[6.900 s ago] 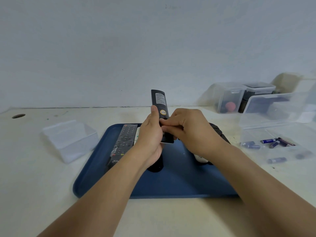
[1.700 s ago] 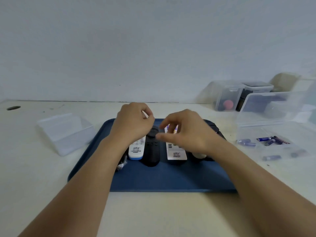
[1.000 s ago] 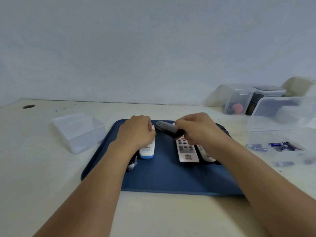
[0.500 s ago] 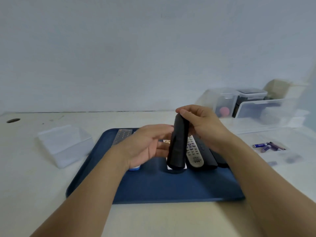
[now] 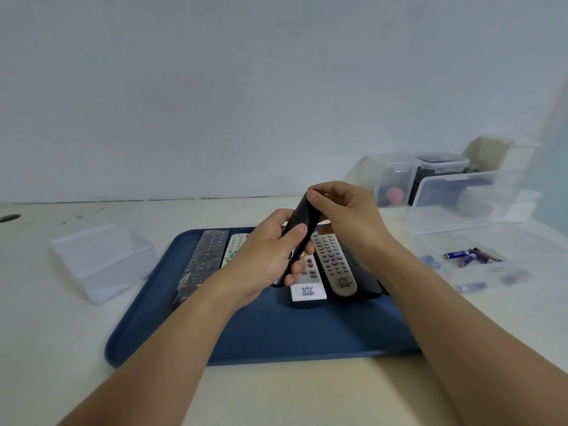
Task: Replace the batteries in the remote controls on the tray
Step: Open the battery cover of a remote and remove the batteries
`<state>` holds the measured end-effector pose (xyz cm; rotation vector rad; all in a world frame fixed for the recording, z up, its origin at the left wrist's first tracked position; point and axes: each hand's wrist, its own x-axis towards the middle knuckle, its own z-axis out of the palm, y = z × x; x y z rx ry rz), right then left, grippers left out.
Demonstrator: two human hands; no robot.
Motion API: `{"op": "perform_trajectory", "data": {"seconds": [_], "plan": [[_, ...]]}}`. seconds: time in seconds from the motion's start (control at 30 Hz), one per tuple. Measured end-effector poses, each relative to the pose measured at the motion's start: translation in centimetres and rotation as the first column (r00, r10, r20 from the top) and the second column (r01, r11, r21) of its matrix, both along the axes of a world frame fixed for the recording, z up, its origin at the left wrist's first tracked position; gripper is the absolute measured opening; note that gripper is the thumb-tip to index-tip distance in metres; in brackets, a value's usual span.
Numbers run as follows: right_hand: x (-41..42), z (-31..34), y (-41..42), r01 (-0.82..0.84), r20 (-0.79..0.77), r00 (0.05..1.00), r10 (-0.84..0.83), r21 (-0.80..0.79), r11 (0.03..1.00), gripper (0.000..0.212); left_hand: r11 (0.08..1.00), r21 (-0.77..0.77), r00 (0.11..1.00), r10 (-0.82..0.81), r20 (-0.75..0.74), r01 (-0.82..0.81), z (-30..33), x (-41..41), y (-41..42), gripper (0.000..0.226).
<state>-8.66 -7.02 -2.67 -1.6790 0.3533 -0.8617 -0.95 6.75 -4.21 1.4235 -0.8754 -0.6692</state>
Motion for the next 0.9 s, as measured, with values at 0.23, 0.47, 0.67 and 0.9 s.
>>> {"op": "perform_trajectory", "data": {"seconds": [0.23,0.47,0.67,0.9], "plan": [[-0.5,0.5,-0.5,0.092,-0.024,0.995,-0.095,-0.094,0.991,0.003,0.999,0.041,0.999,0.032,0.033,-0.033,-0.1,0.3,-0.3,0.018],[-2.3,2.2,-2.1,0.056,-0.171,0.985,0.008,0.364,0.930,0.014,0.981,0.006,0.976,0.195,-0.094,-0.195,-0.1,0.9,-0.4,0.030],[-2.2,1.0,-3.1,0.130,-0.540,0.840,-0.055,0.103,0.986,0.018,0.980,-0.014,0.977,0.196,-0.087,-0.198,-0.1,1.0,-0.5,0.020],[-2.1,0.9,-3.3,0.123,-0.629,0.771,-0.097,-0.003,0.992,0.027,0.979,0.017,0.978,0.205,-0.022,-0.205,-0.1,1.2,-0.1,0.023]]}}
